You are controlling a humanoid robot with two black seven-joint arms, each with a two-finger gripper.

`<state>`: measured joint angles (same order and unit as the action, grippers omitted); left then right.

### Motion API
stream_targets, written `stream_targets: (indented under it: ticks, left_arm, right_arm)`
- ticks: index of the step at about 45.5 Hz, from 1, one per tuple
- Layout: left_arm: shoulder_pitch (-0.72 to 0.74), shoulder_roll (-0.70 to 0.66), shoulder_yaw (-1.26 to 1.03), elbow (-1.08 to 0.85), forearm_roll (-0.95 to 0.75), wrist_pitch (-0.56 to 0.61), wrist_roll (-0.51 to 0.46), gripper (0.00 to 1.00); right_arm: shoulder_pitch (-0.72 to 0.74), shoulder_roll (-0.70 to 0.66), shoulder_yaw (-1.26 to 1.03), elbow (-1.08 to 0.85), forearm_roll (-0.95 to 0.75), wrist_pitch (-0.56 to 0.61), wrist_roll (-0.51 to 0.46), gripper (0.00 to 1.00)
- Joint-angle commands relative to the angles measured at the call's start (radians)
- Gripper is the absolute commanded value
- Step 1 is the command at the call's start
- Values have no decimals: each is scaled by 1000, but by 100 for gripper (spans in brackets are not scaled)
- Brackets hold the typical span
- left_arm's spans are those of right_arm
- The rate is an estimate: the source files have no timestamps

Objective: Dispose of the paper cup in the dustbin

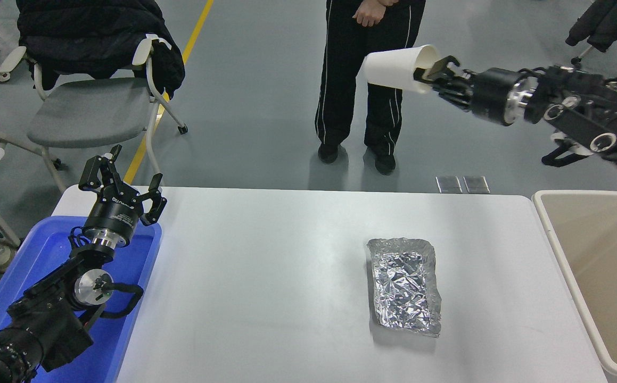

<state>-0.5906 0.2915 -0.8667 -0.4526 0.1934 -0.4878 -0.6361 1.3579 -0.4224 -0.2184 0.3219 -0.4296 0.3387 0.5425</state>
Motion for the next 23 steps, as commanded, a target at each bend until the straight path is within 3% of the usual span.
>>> stream_targets:
  ticks: [1,23]
  left_arm:
    - [0,0,0,0,0,0,1,100]
    - [0,0,0,0,0,0,-1,100]
  right_arm:
    - [-74,-84,2,-242,103,34,-7,0]
    - [-364,-243,5,-415,276,16,-271,0]
